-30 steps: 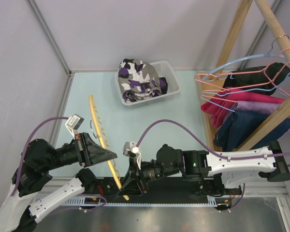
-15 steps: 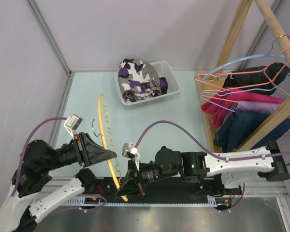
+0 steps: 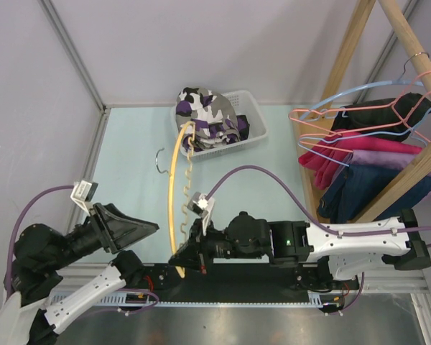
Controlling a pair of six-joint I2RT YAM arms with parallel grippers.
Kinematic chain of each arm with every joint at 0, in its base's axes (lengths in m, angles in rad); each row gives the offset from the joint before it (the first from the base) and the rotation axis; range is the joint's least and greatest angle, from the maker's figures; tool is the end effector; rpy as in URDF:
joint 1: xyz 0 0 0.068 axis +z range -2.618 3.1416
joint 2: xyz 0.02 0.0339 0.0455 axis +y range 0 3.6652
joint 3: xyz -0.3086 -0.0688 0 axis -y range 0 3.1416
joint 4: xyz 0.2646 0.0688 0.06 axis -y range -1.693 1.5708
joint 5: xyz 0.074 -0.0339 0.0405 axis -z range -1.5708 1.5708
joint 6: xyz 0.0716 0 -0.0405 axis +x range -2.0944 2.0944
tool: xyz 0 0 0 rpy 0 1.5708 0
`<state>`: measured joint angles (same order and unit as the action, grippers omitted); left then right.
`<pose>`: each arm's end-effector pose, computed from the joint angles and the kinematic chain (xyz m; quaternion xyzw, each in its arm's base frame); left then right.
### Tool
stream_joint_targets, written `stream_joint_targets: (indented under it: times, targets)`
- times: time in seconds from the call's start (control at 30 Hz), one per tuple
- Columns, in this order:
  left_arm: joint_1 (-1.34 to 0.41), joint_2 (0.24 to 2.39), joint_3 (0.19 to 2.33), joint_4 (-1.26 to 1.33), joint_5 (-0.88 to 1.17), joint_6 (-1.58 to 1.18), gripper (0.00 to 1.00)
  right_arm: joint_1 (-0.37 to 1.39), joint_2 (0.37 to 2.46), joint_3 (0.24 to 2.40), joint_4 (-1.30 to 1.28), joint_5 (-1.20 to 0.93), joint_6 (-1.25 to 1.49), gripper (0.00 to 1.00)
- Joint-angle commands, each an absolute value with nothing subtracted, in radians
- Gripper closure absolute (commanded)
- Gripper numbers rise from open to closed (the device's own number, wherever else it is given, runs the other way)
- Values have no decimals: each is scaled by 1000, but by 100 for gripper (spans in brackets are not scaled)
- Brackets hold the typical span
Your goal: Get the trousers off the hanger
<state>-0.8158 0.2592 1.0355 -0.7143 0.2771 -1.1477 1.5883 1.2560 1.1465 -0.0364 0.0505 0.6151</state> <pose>-0.0067 -0.0215 0.4296 -0.0128 0.6856 -0.6526 0.3223 -0.0023 0.3380 0.4165 -0.3392 0.6764 0.5743 0.3125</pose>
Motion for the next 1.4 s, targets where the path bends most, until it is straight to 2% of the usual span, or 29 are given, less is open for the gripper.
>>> stream_joint_targets:
  times: [0.0,0.17,0.3,0.6,0.77,1.07,1.37]
  targets:
    - [-818,207,1095,-828,157,-1075,21,1554,1287,1301,-81,182,643,100]
    - [-818,170,1118,-917,94,-1031,22,1448,1393,1434,-190,201,675,100]
    - [-818,173,1138,-963,72,-991,22,1367,1486,1624,-312,230,681,100]
    - [-818,152,1131,-1023,40,-934,23,1198,1673,1909,-402,382,666,100]
    - [-818,153,1092,-1009,67,-925,23,1080,1825,2219,-502,517,644,100]
    - [-818,138,1011,-950,110,-942,25,844,1951,2431,-477,589,673,100]
    - [-818,137,971,-908,110,-973,26,710,1948,2457,-391,722,707,100]
